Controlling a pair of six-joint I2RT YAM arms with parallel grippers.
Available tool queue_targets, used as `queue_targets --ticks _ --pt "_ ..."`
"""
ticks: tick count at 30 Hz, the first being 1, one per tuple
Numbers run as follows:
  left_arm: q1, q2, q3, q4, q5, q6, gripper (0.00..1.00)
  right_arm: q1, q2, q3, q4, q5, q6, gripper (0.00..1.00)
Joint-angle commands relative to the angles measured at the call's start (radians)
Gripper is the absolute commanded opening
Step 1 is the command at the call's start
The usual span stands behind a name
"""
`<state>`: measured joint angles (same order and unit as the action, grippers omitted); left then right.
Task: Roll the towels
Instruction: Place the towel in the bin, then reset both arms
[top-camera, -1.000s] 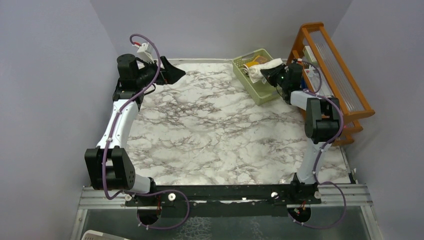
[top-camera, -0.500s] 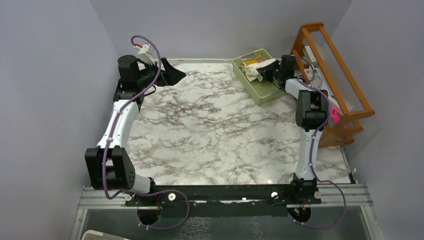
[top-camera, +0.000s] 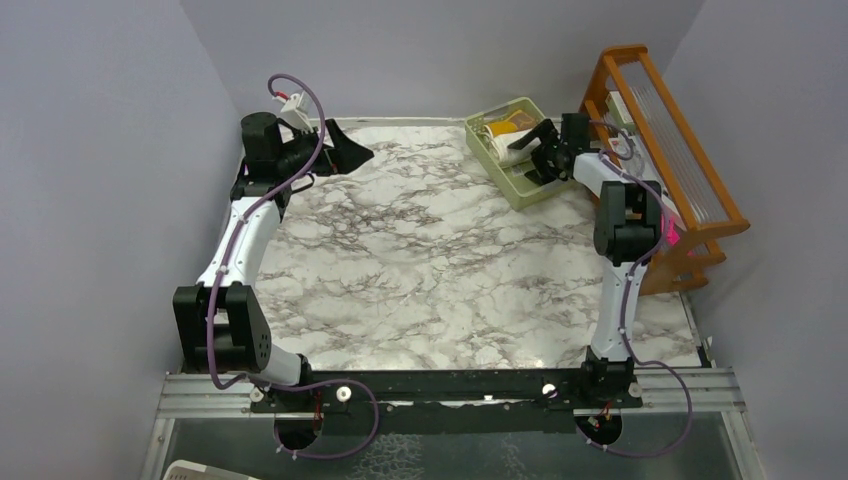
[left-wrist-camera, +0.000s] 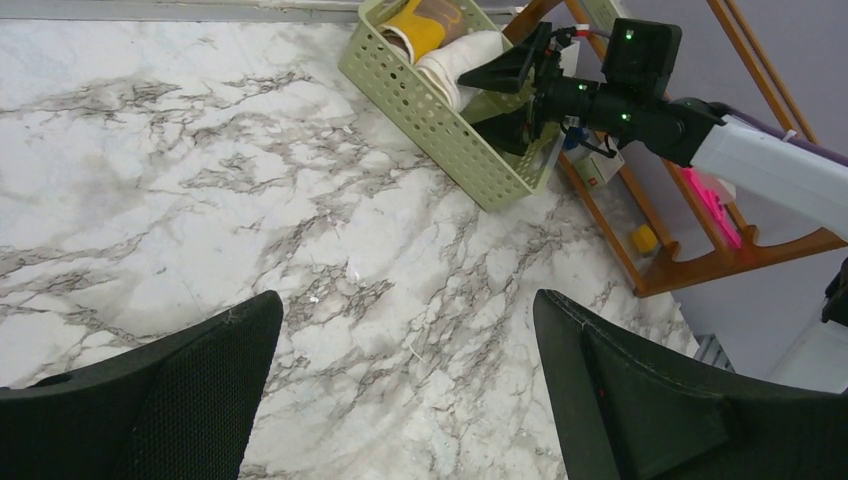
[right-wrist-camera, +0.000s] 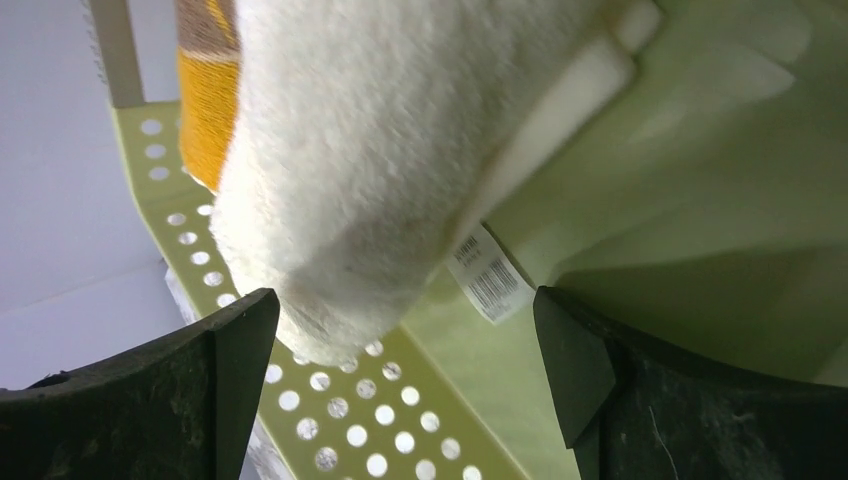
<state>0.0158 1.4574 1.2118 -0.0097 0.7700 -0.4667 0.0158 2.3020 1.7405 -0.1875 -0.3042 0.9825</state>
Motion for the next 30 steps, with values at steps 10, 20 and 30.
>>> queue_targets --ticks 10,20,30 --pt "-0.001 -0.013 0.018 -0.060 -0.040 0.034 0.99 0.004 -0.293 -0.053 -0.096 0.060 -0.018 1.00" --pt "-0.019 -0.039 0.042 -0.148 -0.346 0.147 0.99 0.252 -0.572 -0.264 0.274 0.064 -0.585 1.00" --pt "-0.017 -0.071 0.048 -0.202 -0.395 0.211 0.99 0.436 -0.727 -0.460 0.226 0.218 -0.663 1.00"
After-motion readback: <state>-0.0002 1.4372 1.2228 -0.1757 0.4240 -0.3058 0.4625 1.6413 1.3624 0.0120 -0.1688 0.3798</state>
